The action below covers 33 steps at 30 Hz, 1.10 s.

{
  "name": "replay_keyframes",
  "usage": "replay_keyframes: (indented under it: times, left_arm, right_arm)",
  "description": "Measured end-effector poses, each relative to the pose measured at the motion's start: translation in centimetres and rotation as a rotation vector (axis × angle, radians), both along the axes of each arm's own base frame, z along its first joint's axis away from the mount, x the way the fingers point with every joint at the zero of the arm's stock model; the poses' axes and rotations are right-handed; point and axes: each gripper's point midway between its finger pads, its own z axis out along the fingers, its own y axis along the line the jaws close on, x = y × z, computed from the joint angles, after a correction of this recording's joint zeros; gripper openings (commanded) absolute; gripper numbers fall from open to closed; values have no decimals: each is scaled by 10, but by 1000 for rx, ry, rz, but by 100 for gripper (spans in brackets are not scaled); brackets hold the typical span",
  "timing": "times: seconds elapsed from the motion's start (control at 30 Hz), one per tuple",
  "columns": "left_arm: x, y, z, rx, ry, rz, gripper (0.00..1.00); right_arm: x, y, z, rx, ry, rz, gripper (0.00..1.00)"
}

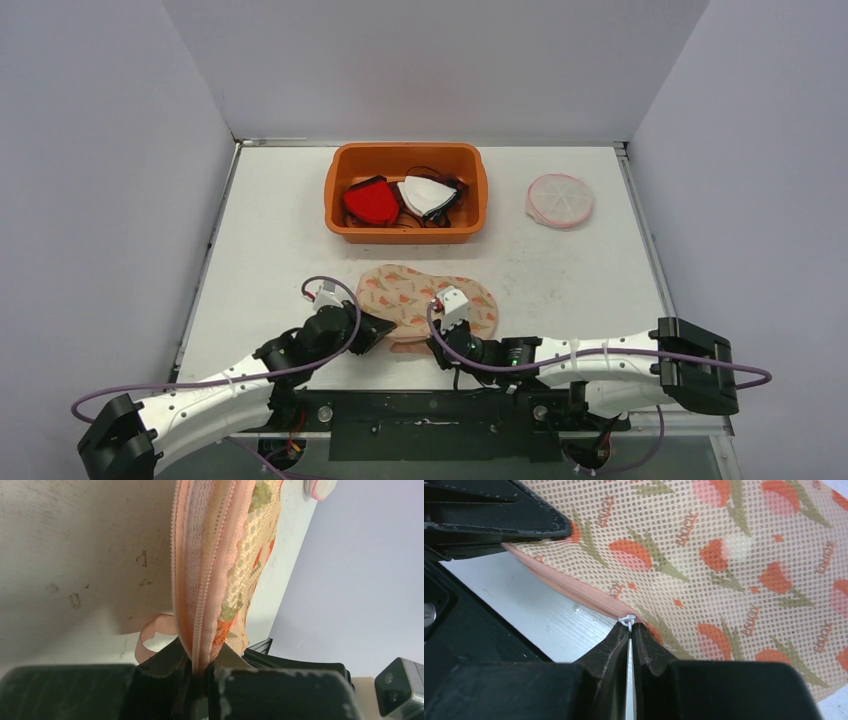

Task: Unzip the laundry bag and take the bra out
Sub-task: Unzip the laundry bag at the center of the board.

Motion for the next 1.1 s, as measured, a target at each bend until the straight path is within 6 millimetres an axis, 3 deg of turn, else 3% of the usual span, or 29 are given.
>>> replay_keyframes:
  times: [0.37,0.4,0.63,0.7,0.8,1.0,1.1]
  left_arm:
    - [7,19,-11,-14,9,44,0]
    - [8,22,-13,-12,11,49,4]
    - [15,37,-20,52,15,61,85]
    - [14,42,-18,93,26,54,96]
    - [11,46,-2,143,25,35,96]
    - [2,54,48,146,-28,14,96]
    - [-8,50,54,112,-27,-11,96]
  right_arm:
    - [6,-32,-19,-74,16,-110,5]
    - [6,-34,-20,-78,17,-113,5]
    - [5,-39,-22,-84,9,-101,5]
    - [4,-39,-20,-82,7,-92,5]
    - [3,-37,-20,-81,8,-74,5]
    - [-1,-26,-16,-57,9,-21,5]
    - [-3,-20,-18,-59,12,10,5]
